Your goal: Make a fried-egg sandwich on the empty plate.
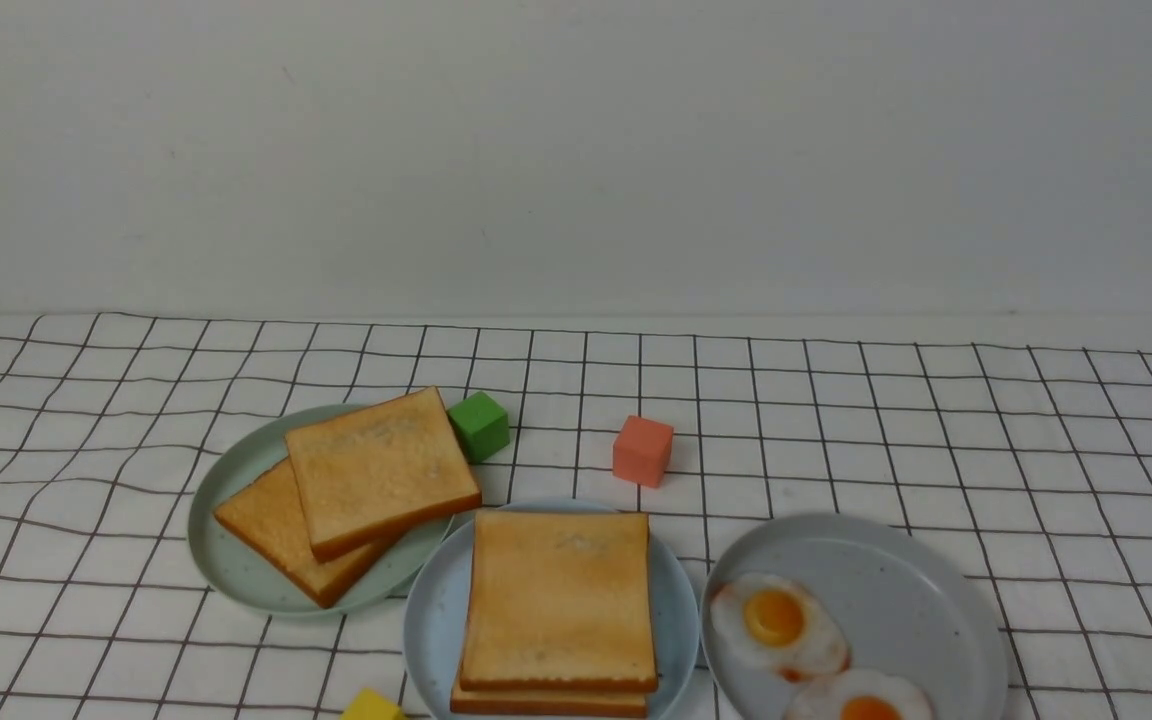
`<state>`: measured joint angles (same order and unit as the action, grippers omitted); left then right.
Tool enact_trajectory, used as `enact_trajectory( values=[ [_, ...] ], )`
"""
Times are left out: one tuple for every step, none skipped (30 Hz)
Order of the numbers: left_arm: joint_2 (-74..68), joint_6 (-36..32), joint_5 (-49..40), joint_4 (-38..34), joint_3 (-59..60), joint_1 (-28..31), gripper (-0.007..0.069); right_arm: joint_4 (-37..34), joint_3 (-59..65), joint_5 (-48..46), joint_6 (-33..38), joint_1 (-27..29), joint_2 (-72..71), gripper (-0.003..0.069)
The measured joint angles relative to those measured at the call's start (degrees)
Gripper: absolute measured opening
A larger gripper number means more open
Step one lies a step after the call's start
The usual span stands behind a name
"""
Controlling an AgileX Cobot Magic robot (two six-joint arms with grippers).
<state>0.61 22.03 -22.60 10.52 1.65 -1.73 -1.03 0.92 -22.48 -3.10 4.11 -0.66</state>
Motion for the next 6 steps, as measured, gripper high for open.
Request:
enact_trajectory(
  values=[
    [0.0,0.0,0.0,0.0,0.0,0.0,0.0056,0.0,0.0,0.0,0.0,0.0,0.0,0.0181],
    [0.0,0.0,0.0,0.0,0.0,0.0,0.0056,0.0,0.0,0.0,0.0,0.0,0.0,0.0183],
    [0.0,0.0,0.0,0.0,0.0,0.0,0.0056,0.0,0.0,0.0,0.0,0.0,0.0,0.0185],
    [0.0,0.0,0.0,0.0,0.0,0.0,0.0056,0.0,0.0,0.0,0.0,0.0,0.0,0.0186],
    [0.0,0.0,0.0,0.0,0.0,0.0,0.0056,0.0,0.0,0.0,0.0,0.0,0.0,0.0186],
    [0.0,0.0,0.0,0.0,0.0,0.0,0.0056,0.0,0.0,0.0,0.0,0.0,0.0,0.0188]
  ],
)
